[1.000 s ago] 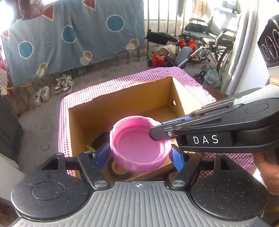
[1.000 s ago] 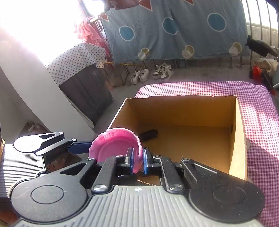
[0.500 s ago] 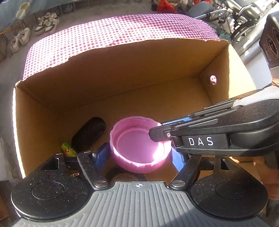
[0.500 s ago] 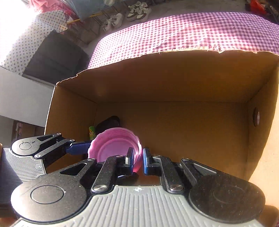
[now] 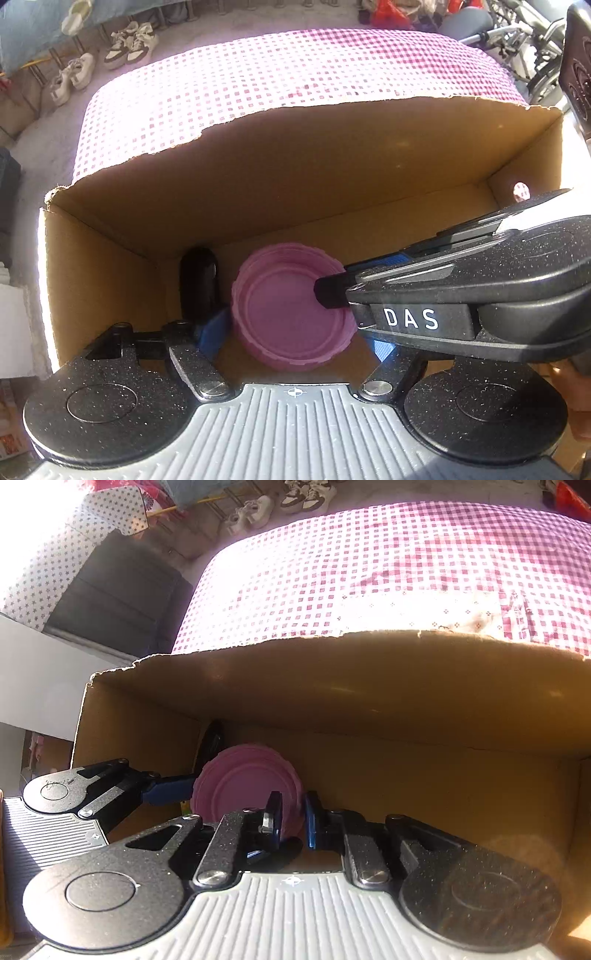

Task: Organize rigid objects

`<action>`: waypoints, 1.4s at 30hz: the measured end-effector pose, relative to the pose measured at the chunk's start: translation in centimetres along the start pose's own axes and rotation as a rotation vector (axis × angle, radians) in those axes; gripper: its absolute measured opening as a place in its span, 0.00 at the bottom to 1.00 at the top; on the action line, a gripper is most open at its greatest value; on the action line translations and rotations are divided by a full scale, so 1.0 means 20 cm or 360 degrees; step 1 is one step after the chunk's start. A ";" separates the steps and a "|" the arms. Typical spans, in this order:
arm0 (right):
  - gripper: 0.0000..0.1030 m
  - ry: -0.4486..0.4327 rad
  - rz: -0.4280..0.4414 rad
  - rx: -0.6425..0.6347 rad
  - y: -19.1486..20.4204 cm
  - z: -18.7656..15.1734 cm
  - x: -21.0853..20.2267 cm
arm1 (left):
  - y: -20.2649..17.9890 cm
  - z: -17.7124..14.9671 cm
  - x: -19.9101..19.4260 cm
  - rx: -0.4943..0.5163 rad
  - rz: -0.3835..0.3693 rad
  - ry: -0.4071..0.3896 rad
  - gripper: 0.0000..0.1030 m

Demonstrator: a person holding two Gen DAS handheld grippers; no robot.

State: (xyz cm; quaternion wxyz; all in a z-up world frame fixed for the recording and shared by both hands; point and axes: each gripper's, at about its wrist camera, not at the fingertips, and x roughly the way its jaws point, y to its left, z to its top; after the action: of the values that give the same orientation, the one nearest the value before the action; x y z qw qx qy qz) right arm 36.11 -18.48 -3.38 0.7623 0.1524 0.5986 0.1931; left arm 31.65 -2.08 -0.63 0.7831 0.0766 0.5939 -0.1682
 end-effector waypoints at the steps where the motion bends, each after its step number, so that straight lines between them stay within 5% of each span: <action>1: 0.24 -0.0002 0.0027 0.0017 -0.01 0.00 -0.01 | 0.00 -0.01 -0.01 0.0001 -0.0004 -0.0013 0.79; 5: 0.56 -0.0097 0.0093 0.0053 -0.02 -0.05 -0.14 | -0.05 -0.05 -0.11 0.0033 -0.0007 -0.0097 0.85; 10: 0.56 -0.0289 0.0211 0.0055 0.00 -0.19 -0.41 | -0.13 -0.10 -0.27 0.0036 -0.0032 -0.0205 0.87; 15: 0.56 -0.0635 0.0368 0.0017 0.02 -0.47 -0.83 | -0.22 -0.19 -0.51 0.0105 -0.0077 -0.0423 0.94; 25: 0.79 -0.1259 0.0568 -0.0010 0.00 -1.23 -1.26 | -0.34 -0.49 -0.81 0.0056 -0.0214 -0.0724 0.98; 28: 0.83 -0.1314 0.0454 0.0061 -0.06 -1.40 -1.23 | -0.37 -0.61 -0.83 0.0026 -0.0214 -0.0770 0.99; 34: 0.98 -0.1298 -0.0019 0.0074 -0.09 -1.57 -1.09 | -0.39 -0.86 -0.73 -0.0119 -0.0215 -0.0771 0.99; 42: 1.00 -0.1221 -0.0586 -0.0096 0.06 -1.71 -0.93 | -0.42 -1.03 -0.56 -0.0268 -0.0307 -0.0692 0.99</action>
State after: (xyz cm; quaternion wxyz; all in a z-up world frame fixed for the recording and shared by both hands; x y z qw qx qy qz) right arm -1.15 -26.28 4.96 0.9557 0.0814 0.2828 0.0006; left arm 7.37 -1.45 4.86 0.8764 -0.0838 0.4278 -0.2045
